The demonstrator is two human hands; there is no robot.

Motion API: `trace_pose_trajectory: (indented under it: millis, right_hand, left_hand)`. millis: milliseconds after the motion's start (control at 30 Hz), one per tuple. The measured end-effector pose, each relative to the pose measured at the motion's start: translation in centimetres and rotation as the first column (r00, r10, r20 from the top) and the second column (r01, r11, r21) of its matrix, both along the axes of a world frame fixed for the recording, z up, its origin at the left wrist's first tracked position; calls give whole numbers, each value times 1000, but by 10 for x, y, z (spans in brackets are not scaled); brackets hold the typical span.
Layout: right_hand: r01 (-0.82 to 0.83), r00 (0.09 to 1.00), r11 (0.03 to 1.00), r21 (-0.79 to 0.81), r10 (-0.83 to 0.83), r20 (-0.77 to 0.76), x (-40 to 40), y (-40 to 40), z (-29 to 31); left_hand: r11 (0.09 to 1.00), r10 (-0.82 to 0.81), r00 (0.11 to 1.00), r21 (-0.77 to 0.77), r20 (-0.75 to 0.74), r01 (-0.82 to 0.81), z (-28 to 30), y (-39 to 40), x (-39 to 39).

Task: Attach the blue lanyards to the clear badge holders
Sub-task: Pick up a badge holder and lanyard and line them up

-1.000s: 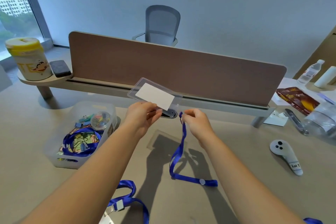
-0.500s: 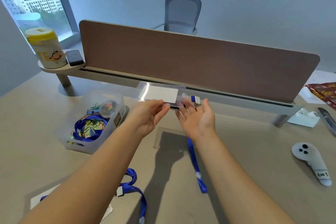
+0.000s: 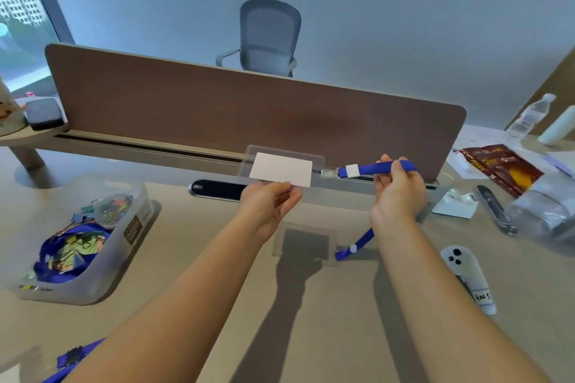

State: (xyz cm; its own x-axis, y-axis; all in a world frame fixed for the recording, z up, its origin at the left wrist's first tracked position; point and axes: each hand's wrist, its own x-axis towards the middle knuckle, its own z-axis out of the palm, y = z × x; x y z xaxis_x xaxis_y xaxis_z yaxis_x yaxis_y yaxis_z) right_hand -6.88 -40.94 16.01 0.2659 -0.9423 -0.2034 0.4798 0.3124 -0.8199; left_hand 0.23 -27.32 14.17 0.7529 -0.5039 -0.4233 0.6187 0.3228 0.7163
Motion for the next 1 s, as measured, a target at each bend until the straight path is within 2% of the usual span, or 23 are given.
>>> trace_pose_trajectory:
  millis: [100,200,367,533,733,867,1000]
  right_hand:
    - [32,999,998,-57,-33,-17,-2,-11,2]
    - [4,999,999,-48,-6,-40,5,-5,-7]
    - [-77,983,990,115,95,-157,28,23,-49]
    - [-180,911,930,321,280,-303,47,47,-112]
    - [-246,896,848,469,384,-224,64,64,-162]
    - [-267,851,808,525,454,-265,70,69,-172]
    - [-328,764,762,559,562,-317,72,76,-185]
  left_hand:
    - [1000,-6,1000,-29,9,6,0,-9,-1]
    - [1000,21,1000,-20,3,-21,-14,-3,6]
    - [993,87,995,81,-40,-83,-57,27,28]
    - [968,174,983,193,-53,-160,-110,61,51]
    - [915,238,970,348,-54,-205,-157,83,74]
    - [863,305,952,433,-34,-261,-173,88,84]
    - [819,343,939,493,-12,-293,-184,96,92]
